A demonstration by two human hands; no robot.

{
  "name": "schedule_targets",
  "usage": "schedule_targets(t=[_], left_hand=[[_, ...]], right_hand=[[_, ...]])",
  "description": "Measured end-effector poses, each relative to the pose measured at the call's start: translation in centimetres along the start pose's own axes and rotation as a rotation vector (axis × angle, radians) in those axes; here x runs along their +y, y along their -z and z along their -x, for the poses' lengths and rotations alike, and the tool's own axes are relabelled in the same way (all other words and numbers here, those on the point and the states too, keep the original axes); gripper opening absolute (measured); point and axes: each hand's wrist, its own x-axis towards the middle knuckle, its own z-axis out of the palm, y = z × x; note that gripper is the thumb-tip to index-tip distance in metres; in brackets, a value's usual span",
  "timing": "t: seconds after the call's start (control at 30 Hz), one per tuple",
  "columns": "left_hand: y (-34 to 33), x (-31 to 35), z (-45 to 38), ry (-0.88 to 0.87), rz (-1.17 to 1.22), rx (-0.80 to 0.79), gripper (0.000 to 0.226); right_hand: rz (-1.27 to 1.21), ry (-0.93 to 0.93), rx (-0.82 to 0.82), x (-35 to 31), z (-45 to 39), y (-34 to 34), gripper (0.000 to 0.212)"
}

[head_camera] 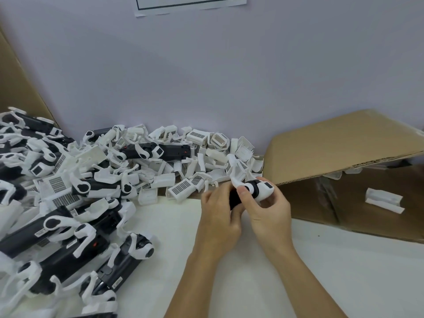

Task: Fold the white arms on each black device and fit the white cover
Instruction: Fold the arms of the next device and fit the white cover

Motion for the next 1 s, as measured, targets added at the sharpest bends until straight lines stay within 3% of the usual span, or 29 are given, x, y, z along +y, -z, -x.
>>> schedule_targets(t=[0.13,0.23,0.33,0.4,0.57,0.67,0.77,0.93,1.0], left_hand=[[0.4,0.0,-0.8,0.22,0.235,0.26,0.017],[1.3,-0.3,-1.5,0.59,0.547,0.529,0.032],[2.4,-0.3,-2.1,0.825,1.184,0.621,0.035],[2.8,-0.2,-2.1,0.826,1.348,0.59,0.031],[2.2,0.6,-2.1,0.799,1.284,0.434,0.02],[2.2,0.5,-2.0,0.836,1.367,0.373,0.031],[2.2,0.5,-1.9,0.848,1.292,0.301,0.043],[2.0,0.7,-1.9,0.809,1.181,0.257,0.026],[2.0,0.7,-1.7,0.789,1.161,0.248,0.024]], right_hand=[[0.073,-0.054,-0.108,0.5,0.6,-0.3,0.052],[0.161,-0.072,-0.092,0.7,0.6,-0.2,0.03],[0.242,-0.099,-0.101,0.9,0.5,-0.3,0.025],[0.274,-0.101,-0.121,1.1,0.6,-0.4,0.022],[0.312,-0.086,-0.168,1.1,0.7,-0.4,0.03],[0.348,-0.085,-0.216,1.0,0.8,-0.5,0.032],[0.255,-0.074,-0.293,0.4,1.0,-0.5,0.03],[0.135,-0.067,-0.436,-0.3,1.2,-0.6,0.036],[0.126,-0.076,-0.432,-0.3,1.2,-0.5,0.028]])
